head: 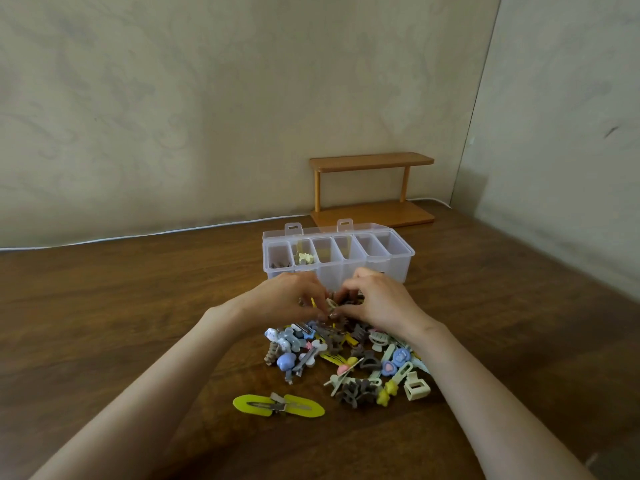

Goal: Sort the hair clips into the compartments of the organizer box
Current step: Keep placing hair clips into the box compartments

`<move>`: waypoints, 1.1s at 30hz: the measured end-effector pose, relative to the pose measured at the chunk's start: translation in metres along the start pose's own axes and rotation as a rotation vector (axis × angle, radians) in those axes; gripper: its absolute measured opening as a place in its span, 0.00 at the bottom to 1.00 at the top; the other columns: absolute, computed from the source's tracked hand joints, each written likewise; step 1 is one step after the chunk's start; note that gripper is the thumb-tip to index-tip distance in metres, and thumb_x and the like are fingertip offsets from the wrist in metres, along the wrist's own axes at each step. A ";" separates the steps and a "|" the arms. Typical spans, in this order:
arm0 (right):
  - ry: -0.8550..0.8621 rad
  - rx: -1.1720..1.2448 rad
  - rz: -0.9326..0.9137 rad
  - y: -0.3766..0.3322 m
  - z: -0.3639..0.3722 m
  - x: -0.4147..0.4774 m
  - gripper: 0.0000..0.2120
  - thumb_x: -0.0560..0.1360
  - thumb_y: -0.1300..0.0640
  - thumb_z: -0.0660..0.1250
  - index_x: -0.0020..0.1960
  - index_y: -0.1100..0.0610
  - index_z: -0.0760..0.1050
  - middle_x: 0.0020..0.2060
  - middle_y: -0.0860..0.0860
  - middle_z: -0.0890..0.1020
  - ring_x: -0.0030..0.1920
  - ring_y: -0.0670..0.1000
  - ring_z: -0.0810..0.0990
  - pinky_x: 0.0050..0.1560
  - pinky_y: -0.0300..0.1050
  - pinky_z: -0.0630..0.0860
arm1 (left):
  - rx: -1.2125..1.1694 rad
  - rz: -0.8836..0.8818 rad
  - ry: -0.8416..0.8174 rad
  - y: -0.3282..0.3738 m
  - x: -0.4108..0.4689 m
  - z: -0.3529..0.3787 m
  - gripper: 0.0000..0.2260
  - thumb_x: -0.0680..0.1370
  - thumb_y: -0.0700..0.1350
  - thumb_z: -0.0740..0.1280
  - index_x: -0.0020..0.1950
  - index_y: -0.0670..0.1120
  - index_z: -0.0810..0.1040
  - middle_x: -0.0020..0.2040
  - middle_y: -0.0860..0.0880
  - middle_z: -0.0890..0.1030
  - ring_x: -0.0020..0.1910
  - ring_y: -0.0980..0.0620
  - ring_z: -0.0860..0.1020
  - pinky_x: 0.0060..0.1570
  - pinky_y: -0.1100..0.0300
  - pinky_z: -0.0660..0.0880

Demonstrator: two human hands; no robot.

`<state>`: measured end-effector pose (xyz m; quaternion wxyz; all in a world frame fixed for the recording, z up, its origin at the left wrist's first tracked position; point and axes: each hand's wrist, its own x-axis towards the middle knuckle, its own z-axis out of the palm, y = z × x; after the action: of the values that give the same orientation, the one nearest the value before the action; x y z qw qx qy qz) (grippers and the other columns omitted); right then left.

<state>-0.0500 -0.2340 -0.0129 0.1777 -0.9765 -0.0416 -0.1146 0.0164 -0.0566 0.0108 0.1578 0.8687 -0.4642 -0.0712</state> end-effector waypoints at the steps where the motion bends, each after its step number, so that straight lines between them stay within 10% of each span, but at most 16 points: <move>1: -0.001 0.011 -0.002 0.000 -0.001 0.000 0.12 0.71 0.42 0.70 0.50 0.47 0.80 0.47 0.46 0.75 0.49 0.47 0.75 0.43 0.42 0.71 | -0.016 -0.011 0.057 -0.001 0.000 0.000 0.05 0.76 0.46 0.66 0.50 0.50 0.79 0.53 0.55 0.77 0.50 0.57 0.76 0.53 0.57 0.76; 6: 0.165 0.256 0.034 0.006 -0.016 0.002 0.11 0.73 0.44 0.68 0.47 0.51 0.79 0.42 0.46 0.77 0.40 0.43 0.74 0.38 0.38 0.68 | 0.013 -0.060 0.261 -0.001 -0.001 0.004 0.07 0.78 0.42 0.62 0.56 0.47 0.74 0.54 0.52 0.79 0.47 0.58 0.76 0.50 0.64 0.76; 12: 0.379 0.295 0.081 -0.005 -0.027 0.017 0.07 0.75 0.48 0.67 0.48 0.51 0.77 0.32 0.51 0.78 0.34 0.52 0.77 0.36 0.48 0.74 | 0.081 -0.020 0.137 0.002 0.000 0.013 0.15 0.79 0.39 0.59 0.65 0.50 0.68 0.64 0.52 0.74 0.60 0.54 0.75 0.57 0.58 0.74; 20: 0.268 0.072 0.083 -0.013 -0.024 0.047 0.11 0.75 0.47 0.66 0.54 0.51 0.78 0.31 0.41 0.69 0.33 0.44 0.70 0.30 0.37 0.60 | 0.222 -0.001 0.126 -0.004 0.001 0.019 0.17 0.79 0.38 0.59 0.64 0.54 0.73 0.63 0.52 0.71 0.63 0.53 0.68 0.54 0.56 0.75; 27: 0.375 0.185 0.083 -0.002 -0.022 0.022 0.05 0.76 0.53 0.66 0.50 0.50 0.79 0.25 0.44 0.71 0.28 0.43 0.71 0.32 0.41 0.70 | 0.222 -0.008 0.122 -0.004 0.004 0.020 0.19 0.78 0.37 0.58 0.65 0.55 0.72 0.65 0.52 0.71 0.65 0.53 0.66 0.56 0.55 0.74; 33: 0.147 0.074 0.155 0.007 -0.018 0.009 0.04 0.75 0.52 0.68 0.46 0.49 0.81 0.32 0.39 0.74 0.35 0.40 0.73 0.32 0.34 0.65 | 0.226 -0.020 0.098 -0.006 0.004 0.019 0.15 0.79 0.38 0.58 0.61 0.53 0.76 0.63 0.53 0.74 0.63 0.53 0.68 0.57 0.53 0.73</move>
<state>-0.0441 -0.2468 0.0035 0.2248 -0.9584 0.0432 -0.1704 0.0179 -0.0606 -0.0089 0.0806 0.8879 -0.4523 0.0228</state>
